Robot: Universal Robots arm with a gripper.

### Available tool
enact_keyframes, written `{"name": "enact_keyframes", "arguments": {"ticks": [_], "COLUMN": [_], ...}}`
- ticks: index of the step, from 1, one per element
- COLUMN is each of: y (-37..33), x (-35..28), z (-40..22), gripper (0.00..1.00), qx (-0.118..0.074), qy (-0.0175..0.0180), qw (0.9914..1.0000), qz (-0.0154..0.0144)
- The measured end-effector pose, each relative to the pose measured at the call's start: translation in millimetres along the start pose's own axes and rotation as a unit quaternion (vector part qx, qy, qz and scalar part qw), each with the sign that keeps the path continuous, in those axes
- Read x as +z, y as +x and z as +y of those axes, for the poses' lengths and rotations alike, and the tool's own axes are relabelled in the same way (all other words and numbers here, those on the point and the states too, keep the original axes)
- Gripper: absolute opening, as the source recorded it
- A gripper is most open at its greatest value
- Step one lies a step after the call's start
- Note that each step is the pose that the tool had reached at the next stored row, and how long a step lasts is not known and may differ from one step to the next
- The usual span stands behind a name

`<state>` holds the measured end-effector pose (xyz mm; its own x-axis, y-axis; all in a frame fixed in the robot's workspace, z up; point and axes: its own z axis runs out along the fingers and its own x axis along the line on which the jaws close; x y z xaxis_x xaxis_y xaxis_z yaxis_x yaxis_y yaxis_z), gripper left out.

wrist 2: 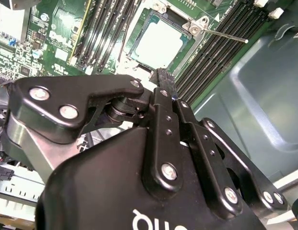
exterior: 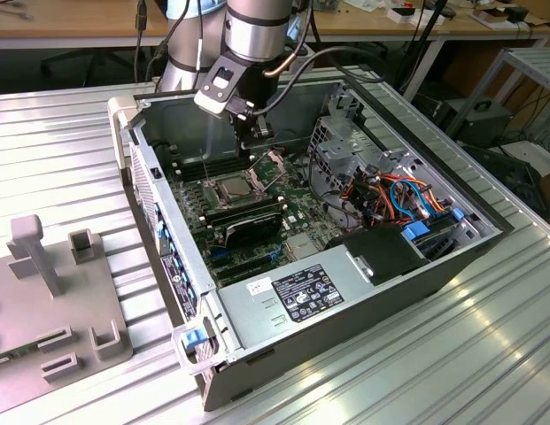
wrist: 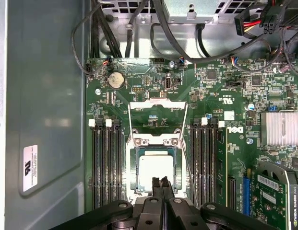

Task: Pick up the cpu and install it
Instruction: 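Close the cpu cover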

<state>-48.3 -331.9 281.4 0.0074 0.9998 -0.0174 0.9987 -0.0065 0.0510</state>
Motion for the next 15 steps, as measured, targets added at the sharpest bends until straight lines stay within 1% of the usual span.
{"name": "enact_keyframes", "arguments": {"ticks": [4,7,10,13,15], "y": [-0.1,0.0,0.0,0.1,0.1], "x": [-0.2,0.0,0.3,0.8,1.1], "z": [0.8,4.1,9.4,20.4,25.4], "gripper": [0.11,0.11,0.11,0.11,0.11], "qx": [0.0,0.0,0.0,0.0,0.0], "qy": [0.0001,0.0001,0.0001,0.0001,0.0001], "qw": [1.0,1.0,1.0,1.0,1.0], "qz": [-0.0002,-0.0002,-0.0001,-0.0001,-0.0001]}}
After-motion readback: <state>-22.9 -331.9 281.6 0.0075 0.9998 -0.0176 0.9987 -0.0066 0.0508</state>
